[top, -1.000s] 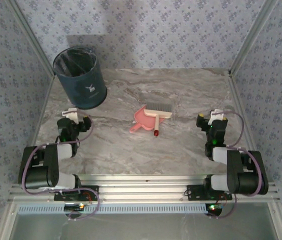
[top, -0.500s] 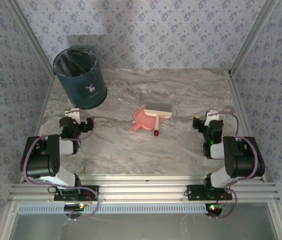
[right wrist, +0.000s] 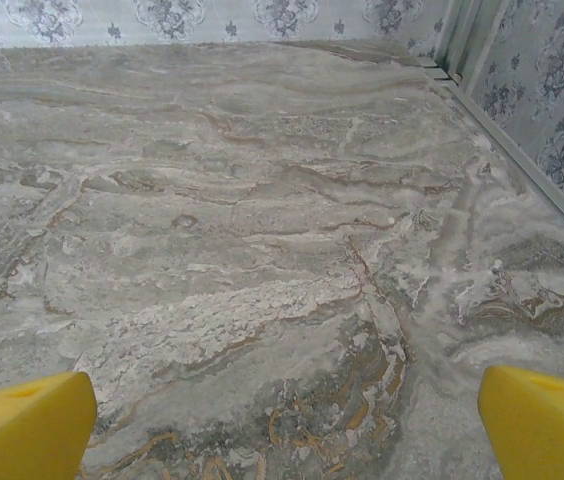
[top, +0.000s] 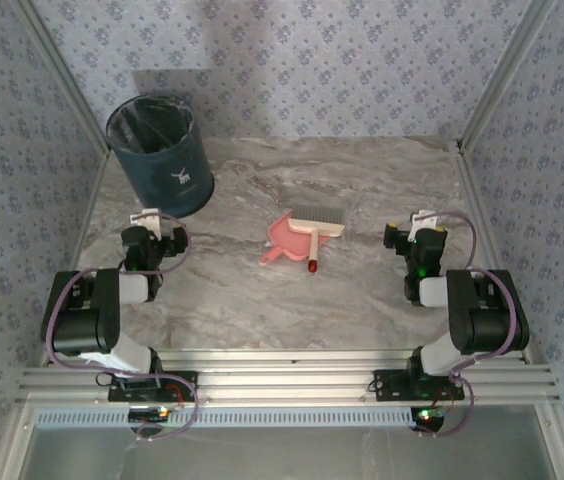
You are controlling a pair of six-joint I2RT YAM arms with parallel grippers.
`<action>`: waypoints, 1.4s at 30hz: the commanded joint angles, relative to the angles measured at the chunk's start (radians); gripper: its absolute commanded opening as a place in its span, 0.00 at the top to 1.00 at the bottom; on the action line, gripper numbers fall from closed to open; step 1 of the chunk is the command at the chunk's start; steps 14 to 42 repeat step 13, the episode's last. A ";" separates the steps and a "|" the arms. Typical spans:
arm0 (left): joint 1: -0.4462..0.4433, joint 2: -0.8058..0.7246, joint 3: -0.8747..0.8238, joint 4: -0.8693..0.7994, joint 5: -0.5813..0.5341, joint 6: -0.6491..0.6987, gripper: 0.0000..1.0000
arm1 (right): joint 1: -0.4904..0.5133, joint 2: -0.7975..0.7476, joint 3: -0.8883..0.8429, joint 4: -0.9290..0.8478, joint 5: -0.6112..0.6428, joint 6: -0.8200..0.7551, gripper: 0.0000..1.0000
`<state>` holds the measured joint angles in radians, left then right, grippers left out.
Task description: Sweep away the paper scraps from the table
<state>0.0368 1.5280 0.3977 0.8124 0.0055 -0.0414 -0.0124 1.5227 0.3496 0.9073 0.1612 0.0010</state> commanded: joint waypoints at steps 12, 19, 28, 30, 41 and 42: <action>-0.006 0.005 0.017 -0.001 -0.016 0.013 0.01 | 0.004 0.008 0.010 -0.015 0.022 0.002 0.00; -0.007 0.007 0.017 -0.001 -0.016 0.013 0.01 | 0.004 0.009 0.011 -0.015 0.022 0.003 0.00; -0.007 0.007 0.017 -0.001 -0.016 0.013 0.01 | 0.004 0.009 0.011 -0.015 0.022 0.003 0.00; -0.007 0.007 0.017 -0.001 -0.016 0.013 0.01 | 0.004 0.009 0.011 -0.015 0.022 0.003 0.00; -0.007 0.007 0.017 -0.001 -0.016 0.013 0.01 | 0.004 0.009 0.011 -0.015 0.022 0.003 0.00; -0.007 0.007 0.017 -0.001 -0.016 0.013 0.01 | 0.004 0.009 0.011 -0.015 0.022 0.003 0.00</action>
